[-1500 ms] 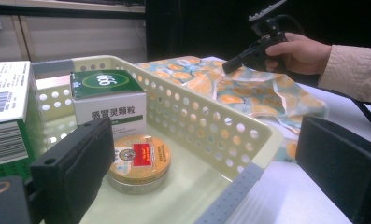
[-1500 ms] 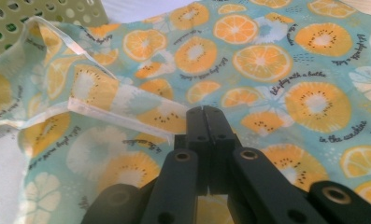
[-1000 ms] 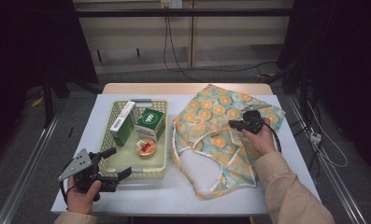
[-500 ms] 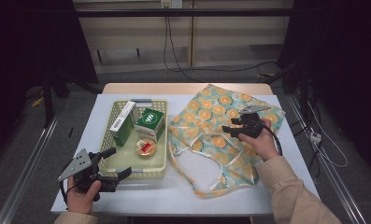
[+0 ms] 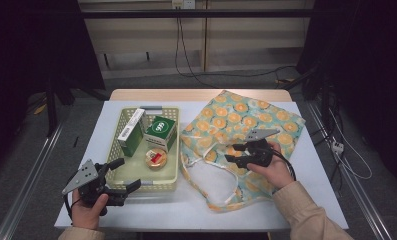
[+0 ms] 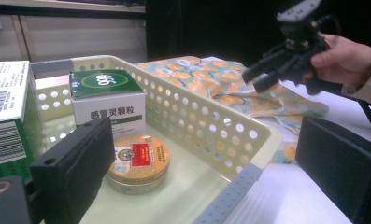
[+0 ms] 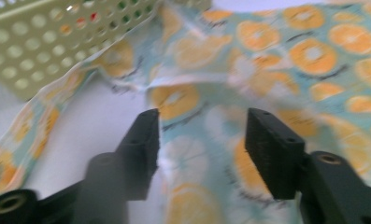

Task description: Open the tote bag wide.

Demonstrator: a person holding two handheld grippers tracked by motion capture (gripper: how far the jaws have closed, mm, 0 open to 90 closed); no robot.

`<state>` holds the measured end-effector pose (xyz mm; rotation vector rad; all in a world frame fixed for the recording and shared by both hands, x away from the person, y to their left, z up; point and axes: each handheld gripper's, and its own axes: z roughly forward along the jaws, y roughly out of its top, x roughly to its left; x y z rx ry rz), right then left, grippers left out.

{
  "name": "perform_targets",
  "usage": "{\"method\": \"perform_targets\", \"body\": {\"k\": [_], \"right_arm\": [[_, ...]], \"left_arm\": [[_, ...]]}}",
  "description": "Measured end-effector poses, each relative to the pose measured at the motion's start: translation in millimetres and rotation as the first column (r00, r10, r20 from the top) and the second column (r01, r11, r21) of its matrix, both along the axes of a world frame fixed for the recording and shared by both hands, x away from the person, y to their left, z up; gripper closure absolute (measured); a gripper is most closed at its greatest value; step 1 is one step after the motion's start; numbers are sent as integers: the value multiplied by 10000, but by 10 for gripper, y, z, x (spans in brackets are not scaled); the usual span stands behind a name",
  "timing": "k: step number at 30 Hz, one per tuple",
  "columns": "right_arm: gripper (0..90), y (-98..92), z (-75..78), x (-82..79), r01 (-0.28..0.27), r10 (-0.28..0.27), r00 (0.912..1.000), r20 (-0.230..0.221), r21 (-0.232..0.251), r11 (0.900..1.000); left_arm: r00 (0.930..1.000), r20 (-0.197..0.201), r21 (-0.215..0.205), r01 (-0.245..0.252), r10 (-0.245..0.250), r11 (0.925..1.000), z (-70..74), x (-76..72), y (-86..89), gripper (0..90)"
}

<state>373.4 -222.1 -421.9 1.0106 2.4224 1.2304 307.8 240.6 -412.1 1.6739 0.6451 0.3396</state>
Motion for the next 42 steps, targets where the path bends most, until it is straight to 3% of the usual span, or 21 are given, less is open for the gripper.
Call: {"method": "perform_targets", "body": {"k": [6,8,11,14,20,34,42], "right_arm": [[627,80,-206,-129,-467,450,9984,-331,-524,9975],[647,79,-269,-146,-419,400,9987,-327,-588,9974],[717,82,-305,-150,-294,274,9994,-203,-1082,9937],[778,62,-306,-132,-149,132,9997,-190,-908,9958],[889,62,-362,-114,-227,176,9979,-629,-815,9964],[898,72,-261,-194,-631,647,9936,-929,192,9978],[836,38,-235,-207,-442,461,9962,-745,264,9987]], "left_arm": [[10000,-1,-3,4,-4,10000,3,-3,-6,45],[10000,-18,-17,20,-20,10000,2,-4,-10,46],[10000,-18,-7,40,-40,10000,0,-2,-14,45],[10000,10,7,26,-26,10000,4,-3,-10,46],[10000,-1,8,10,-10,10000,2,-5,-5,46],[10000,-23,-33,-6,6,10000,8,-8,-6,45],[10000,29,-31,-2,2,10000,13,-7,2,45]]}}
